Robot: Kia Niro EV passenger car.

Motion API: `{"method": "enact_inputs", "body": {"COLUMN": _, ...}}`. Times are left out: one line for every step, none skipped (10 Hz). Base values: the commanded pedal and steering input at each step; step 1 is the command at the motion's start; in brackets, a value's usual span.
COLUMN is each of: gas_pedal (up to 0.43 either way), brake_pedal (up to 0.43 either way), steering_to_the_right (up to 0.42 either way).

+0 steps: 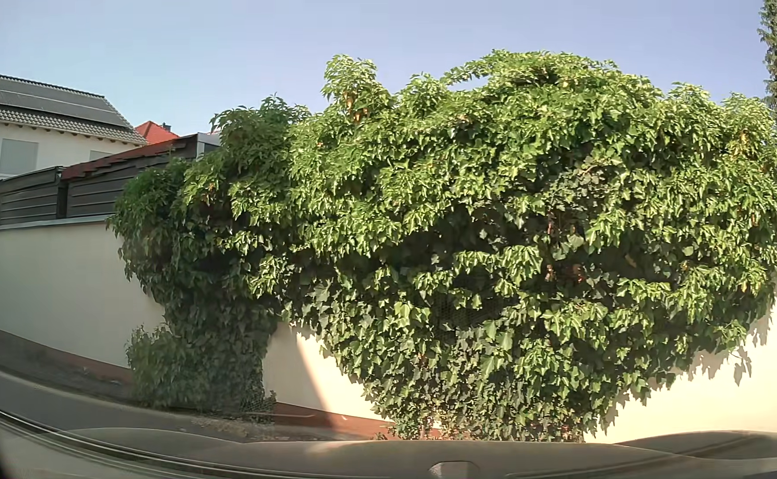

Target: Follow the waypoints while adhering to traffic rules and regulations

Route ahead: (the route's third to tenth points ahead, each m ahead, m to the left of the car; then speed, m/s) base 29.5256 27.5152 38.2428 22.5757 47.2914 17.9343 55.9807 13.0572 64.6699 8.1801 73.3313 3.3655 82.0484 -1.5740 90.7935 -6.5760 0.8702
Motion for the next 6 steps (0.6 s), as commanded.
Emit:
{"method": "enact_inputs", "body": {"gas_pedal": 0.000, "brake_pedal": 0.055, "steering_to_the_right": -0.947}}
{"method": "enact_inputs", "body": {"gas_pedal": 0.000, "brake_pedal": 0.049, "steering_to_the_right": -0.958}}
{"method": "enact_inputs", "body": {"gas_pedal": 0.000, "brake_pedal": 0.049, "steering_to_the_right": -0.966}}
{"method": "enact_inputs", "body": {"gas_pedal": 0.000, "brake_pedal": 0.049, "steering_to_the_right": -0.971}}
{"method": "enact_inputs", "body": {"gas_pedal": 0.000, "brake_pedal": 0.055, "steering_to_the_right": -0.971}}
{"method": "enact_inputs", "body": {"gas_pedal": 0.000, "brake_pedal": 0.049, "steering_to_the_right": -0.971}}
